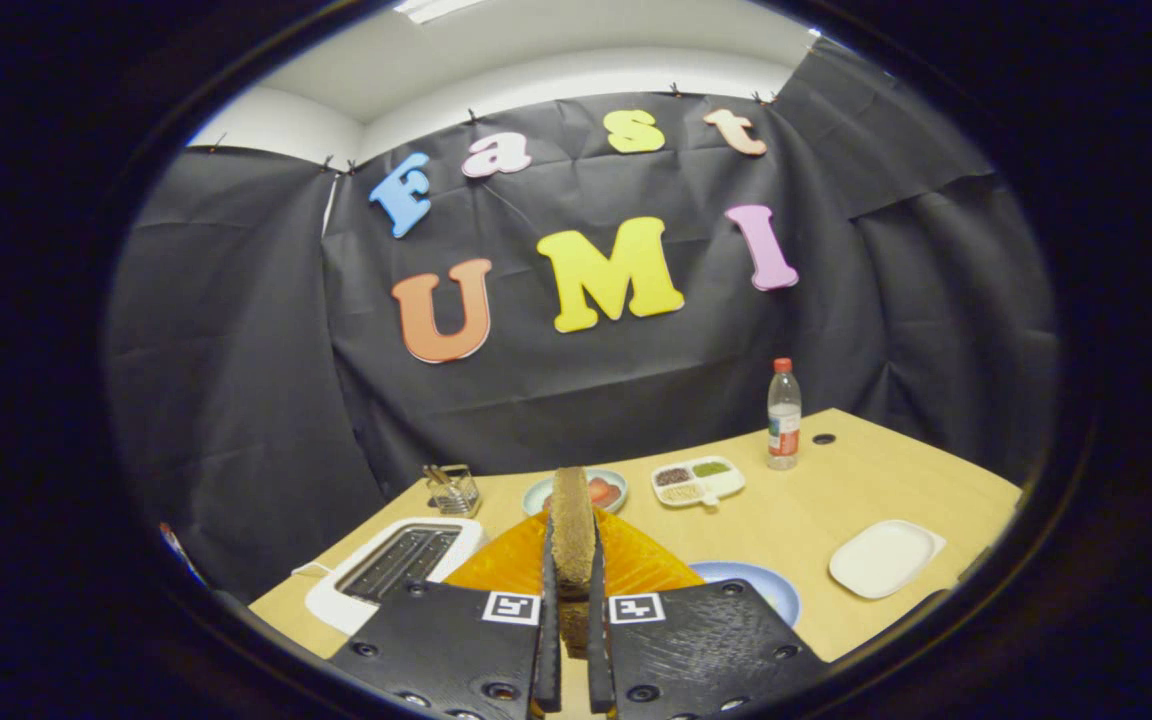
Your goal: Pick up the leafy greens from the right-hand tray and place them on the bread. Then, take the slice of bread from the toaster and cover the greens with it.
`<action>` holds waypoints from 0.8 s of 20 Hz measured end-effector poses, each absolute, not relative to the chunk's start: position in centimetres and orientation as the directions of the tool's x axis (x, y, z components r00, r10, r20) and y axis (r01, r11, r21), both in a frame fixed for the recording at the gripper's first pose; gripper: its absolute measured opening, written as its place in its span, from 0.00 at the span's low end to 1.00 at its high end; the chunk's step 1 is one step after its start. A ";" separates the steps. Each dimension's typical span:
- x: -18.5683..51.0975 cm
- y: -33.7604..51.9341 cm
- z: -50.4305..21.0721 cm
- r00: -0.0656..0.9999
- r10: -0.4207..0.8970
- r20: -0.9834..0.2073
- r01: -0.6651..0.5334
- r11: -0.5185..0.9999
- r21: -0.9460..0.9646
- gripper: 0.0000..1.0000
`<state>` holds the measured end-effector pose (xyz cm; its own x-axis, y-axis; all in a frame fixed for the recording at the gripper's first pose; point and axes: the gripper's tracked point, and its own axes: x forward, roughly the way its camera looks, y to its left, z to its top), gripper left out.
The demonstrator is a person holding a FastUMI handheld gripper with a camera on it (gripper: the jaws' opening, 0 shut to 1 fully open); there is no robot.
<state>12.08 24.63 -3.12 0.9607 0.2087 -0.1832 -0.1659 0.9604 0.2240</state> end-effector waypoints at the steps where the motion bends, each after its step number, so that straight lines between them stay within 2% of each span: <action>1: 12.4 24.3 -4.2 0.958 0.208 -0.199 -0.161 0.960 0.231 0.10; 16: 15.5 19.7 -13.9 0.946 0.179 -0.269 -0.034 0.884 0.467 0.10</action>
<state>15.55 19.75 -13.86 0.9462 0.1790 -0.2694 -0.0343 0.8838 0.4667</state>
